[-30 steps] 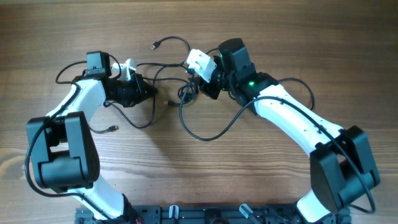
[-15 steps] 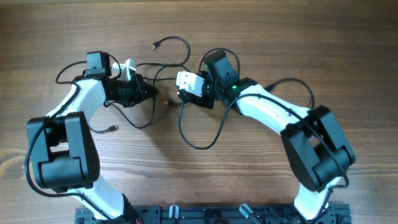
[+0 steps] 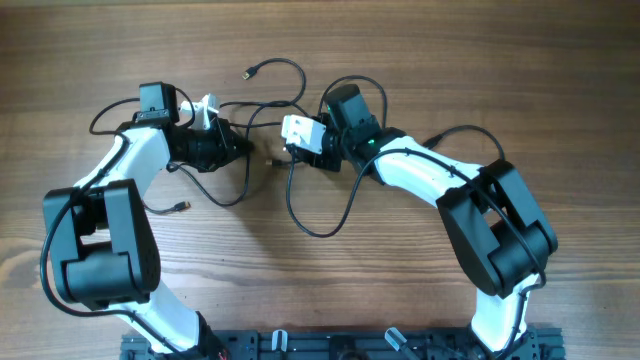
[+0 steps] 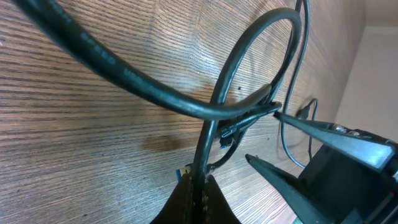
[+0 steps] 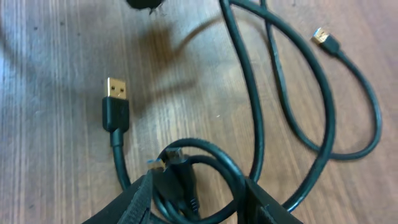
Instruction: Untangle cables
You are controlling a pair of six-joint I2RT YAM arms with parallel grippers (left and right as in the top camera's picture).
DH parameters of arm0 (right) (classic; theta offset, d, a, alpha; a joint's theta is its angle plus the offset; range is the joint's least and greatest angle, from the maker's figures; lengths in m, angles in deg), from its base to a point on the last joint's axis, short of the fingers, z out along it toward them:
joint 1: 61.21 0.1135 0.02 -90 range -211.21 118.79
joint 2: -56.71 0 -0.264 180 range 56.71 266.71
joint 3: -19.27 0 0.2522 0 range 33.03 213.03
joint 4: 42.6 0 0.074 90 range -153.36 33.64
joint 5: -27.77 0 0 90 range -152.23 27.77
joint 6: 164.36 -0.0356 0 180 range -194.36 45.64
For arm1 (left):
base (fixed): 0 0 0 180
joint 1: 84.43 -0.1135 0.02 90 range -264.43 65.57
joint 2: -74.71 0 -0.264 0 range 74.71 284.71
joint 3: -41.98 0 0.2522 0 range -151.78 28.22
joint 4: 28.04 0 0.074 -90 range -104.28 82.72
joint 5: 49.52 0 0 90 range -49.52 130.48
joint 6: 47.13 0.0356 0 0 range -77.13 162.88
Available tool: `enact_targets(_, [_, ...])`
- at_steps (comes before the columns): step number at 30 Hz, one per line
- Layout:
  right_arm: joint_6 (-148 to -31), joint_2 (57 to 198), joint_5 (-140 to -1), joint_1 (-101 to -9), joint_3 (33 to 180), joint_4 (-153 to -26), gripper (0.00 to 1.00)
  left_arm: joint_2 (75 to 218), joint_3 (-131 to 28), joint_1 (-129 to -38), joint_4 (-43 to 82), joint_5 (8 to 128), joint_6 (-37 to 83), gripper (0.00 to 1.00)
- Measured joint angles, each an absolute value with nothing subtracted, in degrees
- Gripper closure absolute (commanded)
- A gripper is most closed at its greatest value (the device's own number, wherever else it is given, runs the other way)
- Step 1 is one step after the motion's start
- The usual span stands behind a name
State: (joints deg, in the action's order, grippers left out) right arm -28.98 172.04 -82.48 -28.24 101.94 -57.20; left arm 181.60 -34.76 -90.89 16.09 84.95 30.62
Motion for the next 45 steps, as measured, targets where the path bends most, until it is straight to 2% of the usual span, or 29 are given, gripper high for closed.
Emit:
enact_targets(10, [-28.6, 172.13, -80.95, -28.24, 101.94, -54.08, 0.5, 181.6, -34.76, -90.89, 16.09, 84.95, 30.62, 0.96])
enact_targets(13, [-28.54, 172.85, -79.46, -28.24, 101.96, -53.77, 0.53, 181.62, -34.76, -90.89, 16.09, 84.95, 30.62, 0.96])
enact_targets(15, [-28.21, 174.58, -78.59, -28.26, 101.96, -53.77, 0.69, 181.62, -34.76, -90.89, 16.09, 84.95, 30.62, 0.96])
enact_targets(16, [-27.9, 174.99, -78.39, -28.26, 101.96, -53.71, 0.86, 181.62, -34.76, -90.89, 16.09, 84.95, 30.62, 0.96])
enact_targets(17, [-27.86, 175.3, -78.13, -28.28, 101.96, -53.73, 0.96, 181.62, -34.76, -90.89, 16.09, 84.95, 30.62, 0.96])
enact_targets(26, [-29.96, 175.43, -79.68, -28.35, 101.96, -52.85, 0.96, 181.62, -34.76, -90.89, 16.09, 84.95, 30.62, 0.96])
enact_targets(34, [-40.65, 172.61, -83.66, -28.35, 101.94, -53.6, 0.96, 181.62, -34.76, -90.89, 16.09, 84.95, 30.62, 0.96])
enact_targets(45, [-53.67, 161.29, -84.9, -29.38, 102.02, -67.83, 0.96, 181.62, -34.76, -90.91, 16.15, 78.61, 26.56, 0.96])
